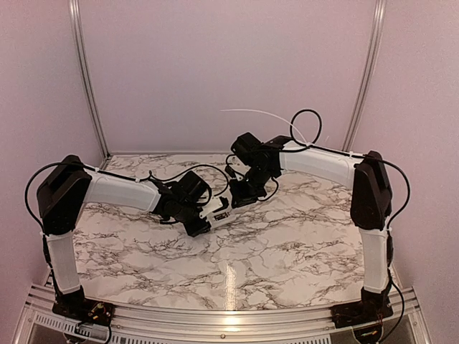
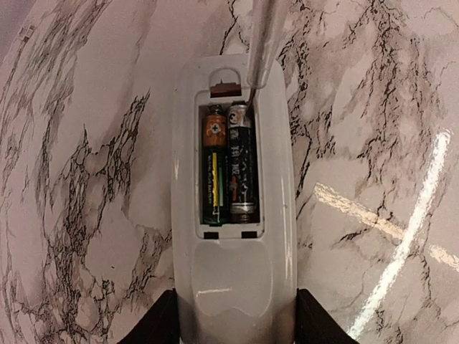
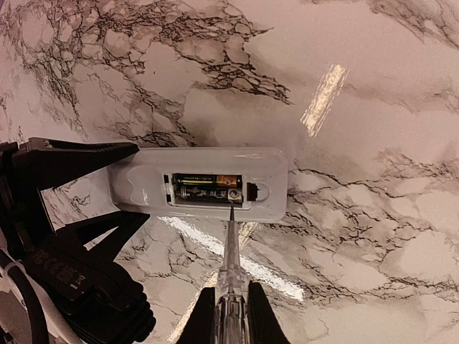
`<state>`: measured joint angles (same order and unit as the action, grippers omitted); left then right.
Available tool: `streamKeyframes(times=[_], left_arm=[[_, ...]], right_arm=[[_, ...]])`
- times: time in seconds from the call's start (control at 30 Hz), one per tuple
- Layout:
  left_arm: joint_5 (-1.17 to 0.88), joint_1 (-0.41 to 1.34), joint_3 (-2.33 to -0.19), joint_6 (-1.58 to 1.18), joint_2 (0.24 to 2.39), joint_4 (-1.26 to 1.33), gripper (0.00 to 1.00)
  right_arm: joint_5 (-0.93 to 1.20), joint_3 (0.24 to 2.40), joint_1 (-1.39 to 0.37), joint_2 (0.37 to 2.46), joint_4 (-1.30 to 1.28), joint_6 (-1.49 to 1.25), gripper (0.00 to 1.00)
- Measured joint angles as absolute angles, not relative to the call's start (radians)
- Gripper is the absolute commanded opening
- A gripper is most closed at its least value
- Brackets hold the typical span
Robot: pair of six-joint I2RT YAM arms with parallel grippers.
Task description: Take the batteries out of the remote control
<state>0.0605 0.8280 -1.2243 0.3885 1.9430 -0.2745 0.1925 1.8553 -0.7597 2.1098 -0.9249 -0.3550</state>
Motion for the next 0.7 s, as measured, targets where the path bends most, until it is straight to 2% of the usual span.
streamKeyframes(times=[0.4, 0.57, 0.7], left_arm=[[0.065, 0.828, -1.198, 0.379, 1.935, -0.252, 0.10], [0.063, 0.828, -1.153, 0.371, 1.907, -0.220, 0.15], [0.061, 0.828, -1.100, 0.365, 1.866, -0.180, 0.14]], right_arm=[[0.134, 1.888, -0.770, 2.128, -0.951, -0.353, 0.00], [0.135, 1.889, -0.776, 2.132, -0.952, -0.349, 0.00], [0.149, 1.898, -0.780, 2.132, -0.955, -0.347, 0.00]])
